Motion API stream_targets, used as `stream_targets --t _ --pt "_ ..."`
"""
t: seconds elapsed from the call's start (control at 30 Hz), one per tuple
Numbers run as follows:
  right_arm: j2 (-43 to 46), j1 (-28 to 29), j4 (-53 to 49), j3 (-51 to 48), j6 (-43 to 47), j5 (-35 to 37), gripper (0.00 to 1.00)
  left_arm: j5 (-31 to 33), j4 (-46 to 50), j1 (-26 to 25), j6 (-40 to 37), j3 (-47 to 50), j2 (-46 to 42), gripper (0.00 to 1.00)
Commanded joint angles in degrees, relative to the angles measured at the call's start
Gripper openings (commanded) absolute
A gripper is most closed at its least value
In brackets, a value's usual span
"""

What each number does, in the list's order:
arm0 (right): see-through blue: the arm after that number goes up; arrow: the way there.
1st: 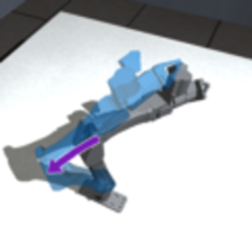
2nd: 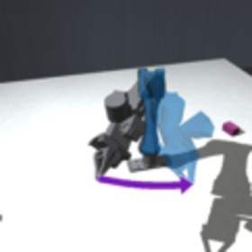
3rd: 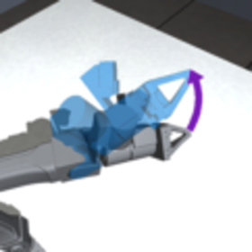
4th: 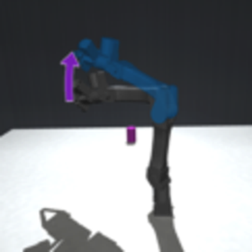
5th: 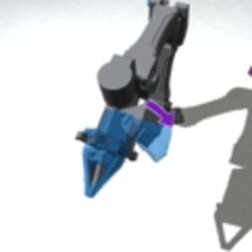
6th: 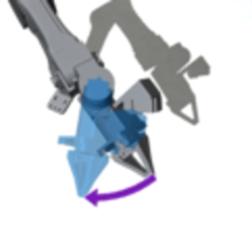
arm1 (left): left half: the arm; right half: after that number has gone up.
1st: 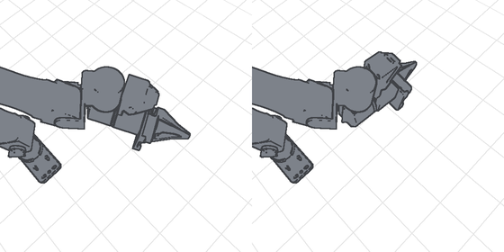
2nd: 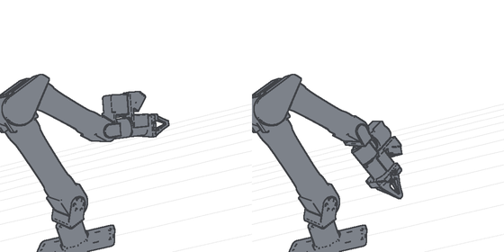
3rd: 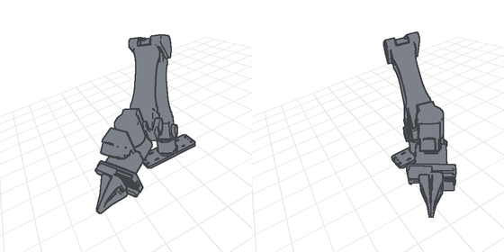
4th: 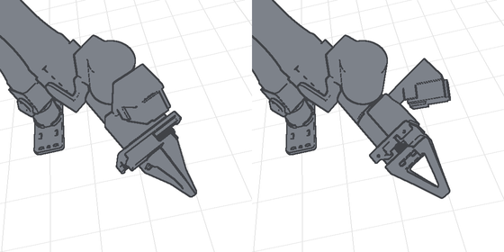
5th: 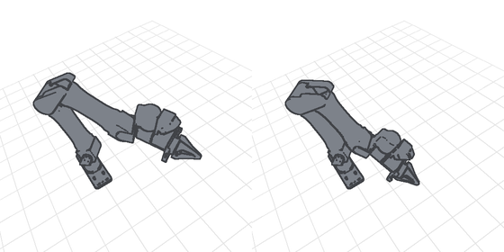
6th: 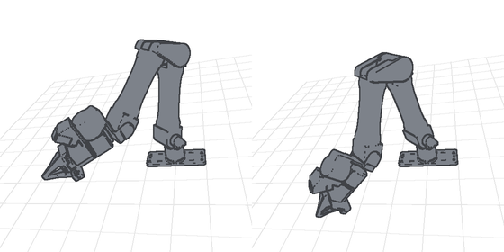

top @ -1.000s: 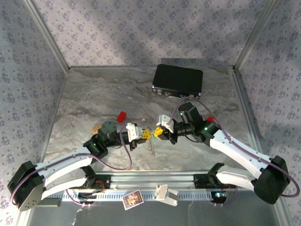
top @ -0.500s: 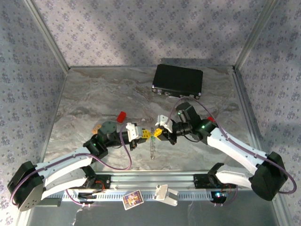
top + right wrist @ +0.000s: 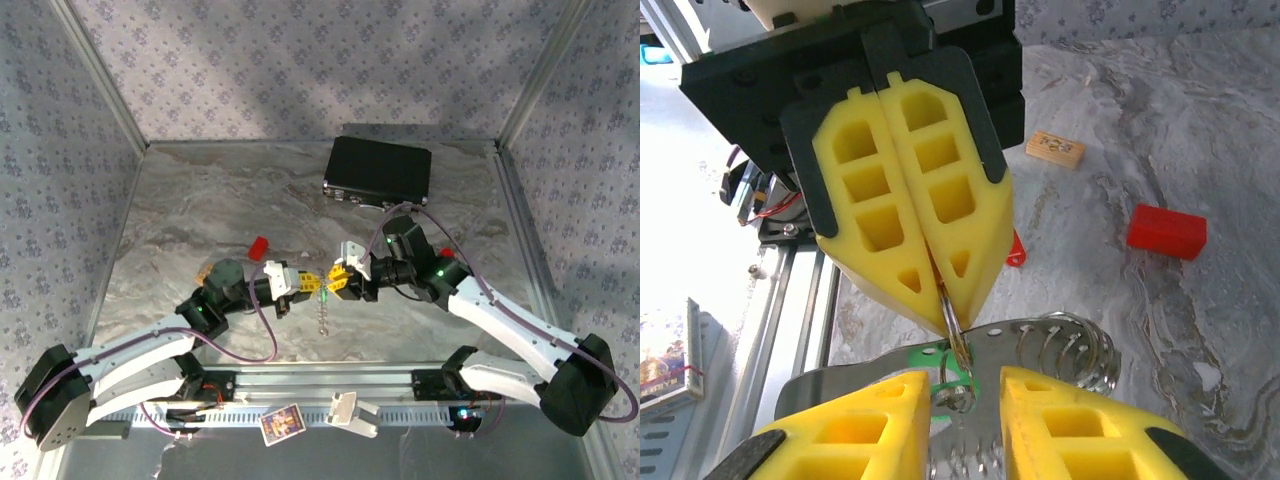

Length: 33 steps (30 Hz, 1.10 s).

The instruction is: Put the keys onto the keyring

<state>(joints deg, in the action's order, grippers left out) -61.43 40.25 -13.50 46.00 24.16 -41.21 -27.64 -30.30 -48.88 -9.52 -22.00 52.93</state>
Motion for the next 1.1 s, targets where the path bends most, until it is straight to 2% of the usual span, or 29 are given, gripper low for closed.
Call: stream_targets --t 0.0,0.5,0.63,0.67,0.7,0.8,0.83,0.97,1.07 --pt "-0.9 0.3 1.5 0.4 -1.3 -2.1 0.25 -1.4 -5.6 -0.3 1.7 0.5 -0.1 0.00" --pt "-2.1 0.9 4.7 0.7 -3.3 -3.9 0.17 -1.5 -7.4 -0.2 2.6 1.3 0.2 0.00" --pt "-2.3 0.9 3.3 1.4 -2.5 -3.7 0.00 -1.3 -6.8 -0.2 2.5 1.1 -0.4 0.00" --pt "-2.3 0.8 2.0 1.9 -1.8 -3.3 0.00 -0.8 -6.3 -0.3 2.3 1.1 -0.7 0.00" --pt "-2.3 0.9 0.8 2.4 -1.2 -2.8 0.00 -0.3 -5.4 -0.2 2.2 1.0 -1.0 0.03" --pt "-2.1 1.0 -4.2 4.4 1.6 -0.3 0.00 1.6 0.0 -0.3 0.1 0.2 -2.6 0.27" --pt "-2.2 1.2 -6.4 5.4 2.9 0.9 0.00 2.3 3.1 -0.3 -1.3 -0.4 -3.3 0.30" --pt "-2.7 2.2 -13.5 9.0 7.1 5.7 0.00 3.3 15.6 -0.3 -5.9 -4.2 -4.9 0.32" --pt "-4.1 4.2 -18.0 11.7 10.2 11.2 0.00 3.4 20.6 -0.3 -7.6 -6.1 -4.9 0.30"
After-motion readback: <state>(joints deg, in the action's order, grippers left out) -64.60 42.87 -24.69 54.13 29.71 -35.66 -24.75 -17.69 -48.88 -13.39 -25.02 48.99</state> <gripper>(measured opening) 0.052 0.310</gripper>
